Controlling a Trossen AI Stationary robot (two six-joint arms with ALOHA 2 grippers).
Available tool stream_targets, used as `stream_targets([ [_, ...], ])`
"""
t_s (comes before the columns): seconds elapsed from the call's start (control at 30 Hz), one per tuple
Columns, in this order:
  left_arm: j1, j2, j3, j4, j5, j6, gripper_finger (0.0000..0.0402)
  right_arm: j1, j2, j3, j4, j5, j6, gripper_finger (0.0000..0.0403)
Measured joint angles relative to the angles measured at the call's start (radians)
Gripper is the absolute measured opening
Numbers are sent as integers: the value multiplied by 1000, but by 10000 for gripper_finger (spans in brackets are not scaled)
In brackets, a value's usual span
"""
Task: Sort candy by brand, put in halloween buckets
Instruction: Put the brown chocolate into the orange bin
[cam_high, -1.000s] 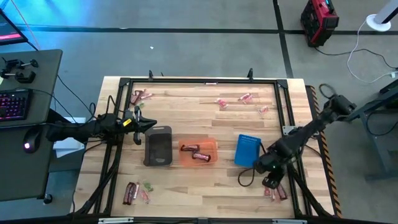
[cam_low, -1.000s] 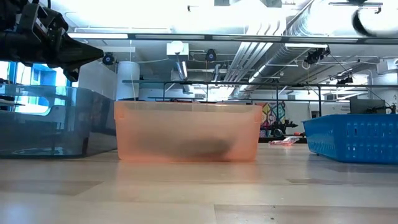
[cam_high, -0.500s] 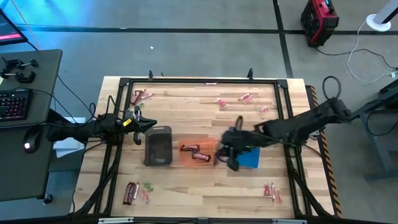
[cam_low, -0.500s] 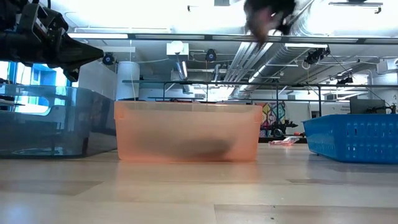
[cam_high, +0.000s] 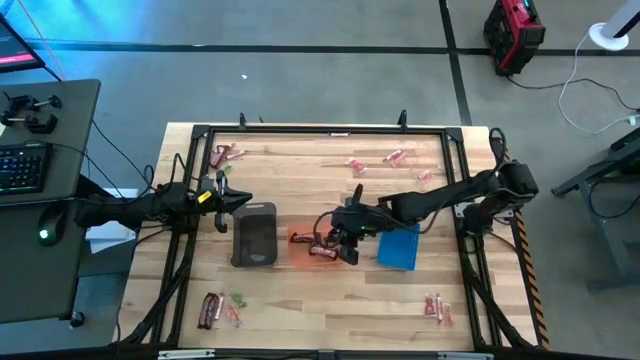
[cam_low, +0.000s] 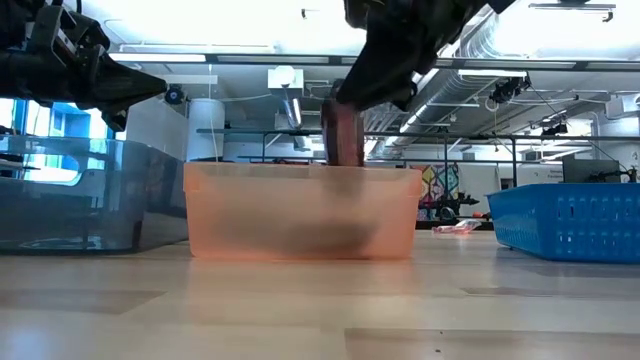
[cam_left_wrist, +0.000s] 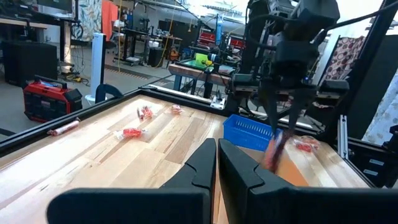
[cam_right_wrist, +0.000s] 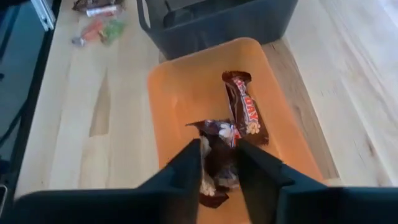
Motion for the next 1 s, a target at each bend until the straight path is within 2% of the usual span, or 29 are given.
stream_targets([
  [0.13,0,0,0,0,0,0,7,0,-8,7,-9,7,-18,166],
  [0.27,0,0,0,0,0,0,7,-7,-8,111,-149,2,-45,217],
  [0.4,0,0,0,0,0,0,7,-31,-8,292,-420,20,-104,236],
  [0.53,0,0,0,0,0,0,7,-59,-35,366,-674,140,-128,238],
  [0.67,0,0,0,1,0,0,7,-101,-151,236,-760,159,-18,238],
  [0.87,0,1,0,20,-2,-15,7,-111,-385,-11,-716,146,340,238],
  [1.0,0,1,0,216,-24,-224,7,-91,-489,-71,-624,182,522,238],
])
